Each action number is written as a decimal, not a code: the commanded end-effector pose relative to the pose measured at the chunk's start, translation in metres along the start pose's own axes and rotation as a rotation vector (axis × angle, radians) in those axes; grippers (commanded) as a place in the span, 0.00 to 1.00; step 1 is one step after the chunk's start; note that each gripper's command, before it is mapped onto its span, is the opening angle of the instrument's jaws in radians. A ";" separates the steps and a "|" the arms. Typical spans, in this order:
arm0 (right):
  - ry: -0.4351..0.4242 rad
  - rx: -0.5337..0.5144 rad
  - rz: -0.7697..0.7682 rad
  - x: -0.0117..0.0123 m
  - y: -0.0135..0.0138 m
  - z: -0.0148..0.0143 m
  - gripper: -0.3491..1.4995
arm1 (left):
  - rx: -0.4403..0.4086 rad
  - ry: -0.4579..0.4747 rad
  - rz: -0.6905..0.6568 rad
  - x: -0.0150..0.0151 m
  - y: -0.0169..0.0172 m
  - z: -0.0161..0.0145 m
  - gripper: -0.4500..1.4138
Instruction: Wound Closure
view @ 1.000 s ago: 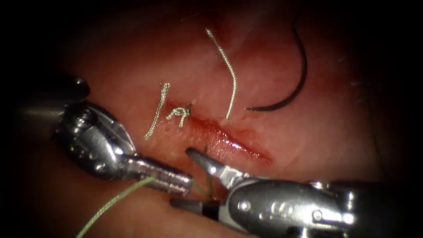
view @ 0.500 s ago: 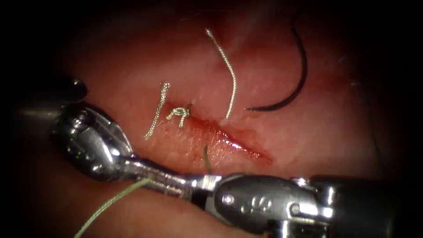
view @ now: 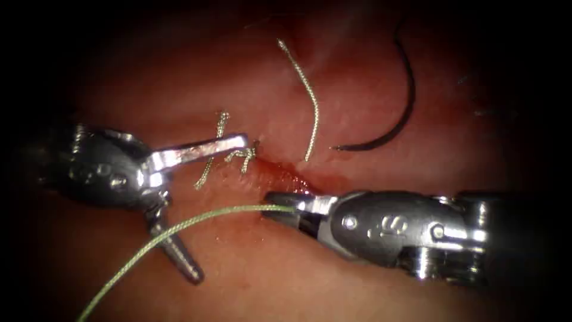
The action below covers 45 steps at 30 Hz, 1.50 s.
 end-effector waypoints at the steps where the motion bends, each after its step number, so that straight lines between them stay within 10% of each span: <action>1: 0.004 -0.001 0.008 -0.0003 0.0009 0.0006 0.00 | 0.007 -0.007 0.002 -0.0008 -0.0002 0.0003 0.93; 38: 0.026 -0.019 0.102 -0.0056 0.0057 -0.0007 0.00 | -0.005 0.107 0.209 0.0015 0.0021 0.0002 0.82; 45: 0.024 -0.017 0.101 -0.0056 0.0056 -0.0007 0.00 | -0.010 0.112 0.213 0.0016 0.0021 -0.0004 0.68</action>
